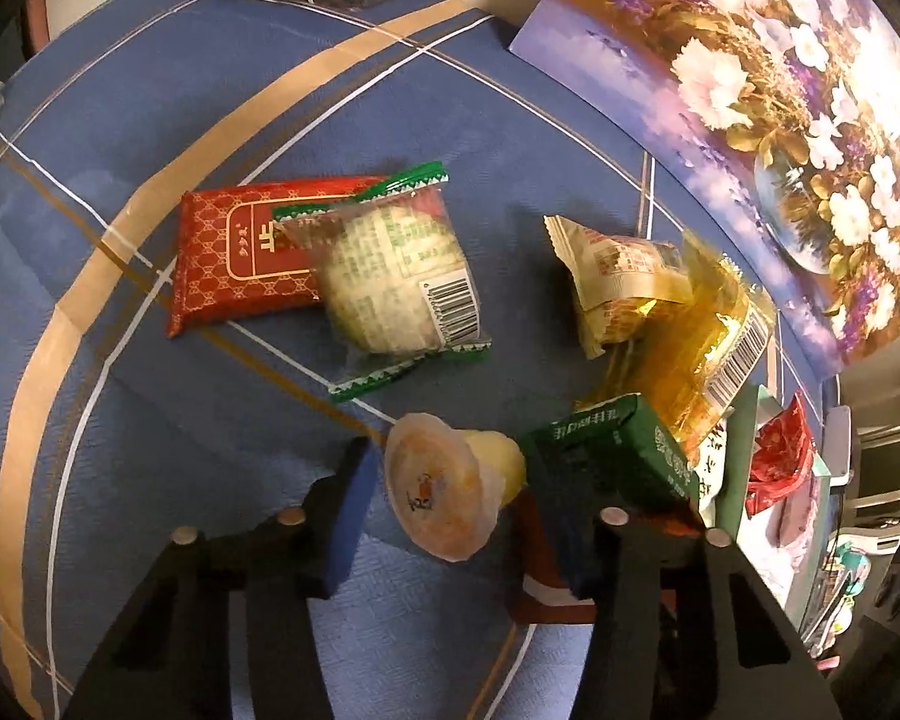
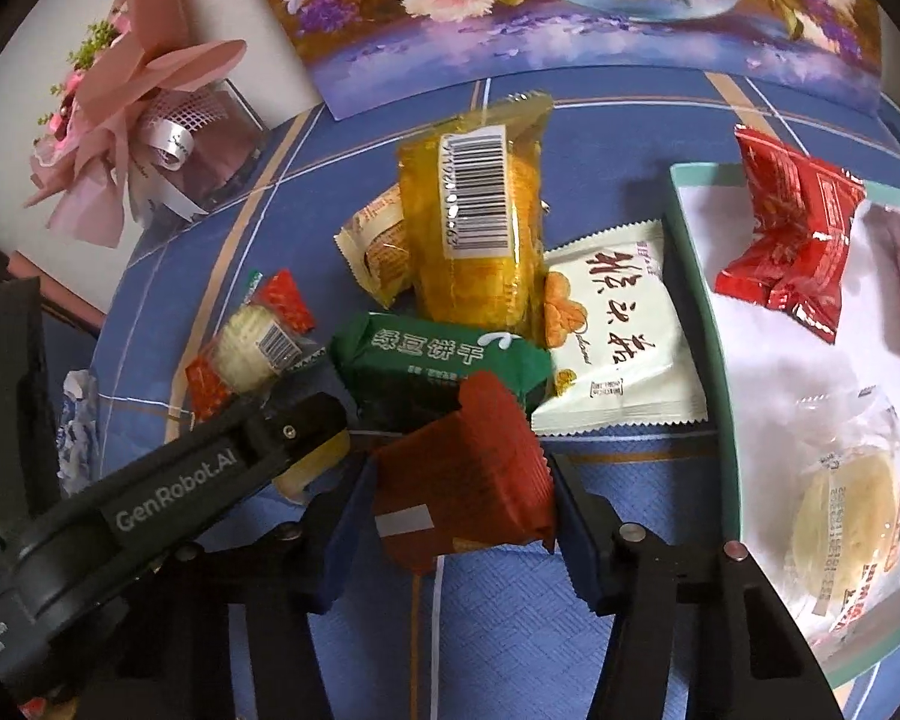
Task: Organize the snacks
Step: 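Grasp the jelly cup with left tool while right tool grasps red box, then carry both items into the white tray and open both tools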
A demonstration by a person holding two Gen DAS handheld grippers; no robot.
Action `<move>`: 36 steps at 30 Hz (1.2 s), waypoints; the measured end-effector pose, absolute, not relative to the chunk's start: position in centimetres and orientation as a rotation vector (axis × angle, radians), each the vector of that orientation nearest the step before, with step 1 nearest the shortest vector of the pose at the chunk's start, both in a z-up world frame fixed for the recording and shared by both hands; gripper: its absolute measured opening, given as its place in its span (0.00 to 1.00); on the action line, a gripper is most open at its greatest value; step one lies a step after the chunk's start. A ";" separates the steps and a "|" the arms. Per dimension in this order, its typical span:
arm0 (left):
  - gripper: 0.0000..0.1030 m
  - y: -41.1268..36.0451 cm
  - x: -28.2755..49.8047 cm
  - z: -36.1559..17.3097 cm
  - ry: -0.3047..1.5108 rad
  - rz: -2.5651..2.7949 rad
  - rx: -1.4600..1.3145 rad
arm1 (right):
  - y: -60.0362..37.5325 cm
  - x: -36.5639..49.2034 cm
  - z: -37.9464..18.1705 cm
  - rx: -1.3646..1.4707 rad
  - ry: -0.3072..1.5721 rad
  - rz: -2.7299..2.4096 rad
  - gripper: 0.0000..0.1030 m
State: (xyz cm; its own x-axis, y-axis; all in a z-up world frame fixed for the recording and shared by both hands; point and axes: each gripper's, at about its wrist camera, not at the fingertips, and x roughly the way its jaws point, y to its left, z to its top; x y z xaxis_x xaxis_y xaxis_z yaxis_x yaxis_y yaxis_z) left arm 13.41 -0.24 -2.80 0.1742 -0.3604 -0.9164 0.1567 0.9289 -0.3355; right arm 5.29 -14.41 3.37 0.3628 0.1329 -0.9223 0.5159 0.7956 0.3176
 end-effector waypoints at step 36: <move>0.49 -0.6 11.7 5.2 1.184 -0.397 -0.177 | -18.3 1.3 12.1 0.683 0.975 -0.242 0.26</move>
State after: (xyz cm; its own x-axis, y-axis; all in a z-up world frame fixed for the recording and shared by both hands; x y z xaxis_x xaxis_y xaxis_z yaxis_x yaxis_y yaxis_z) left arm 11.66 -0.62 5.19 0.3182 -0.3916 -0.8633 0.2086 0.9173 -0.3392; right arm 1.33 -18.27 12.13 0.5547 0.1070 -0.8251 0.4810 0.7679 0.4230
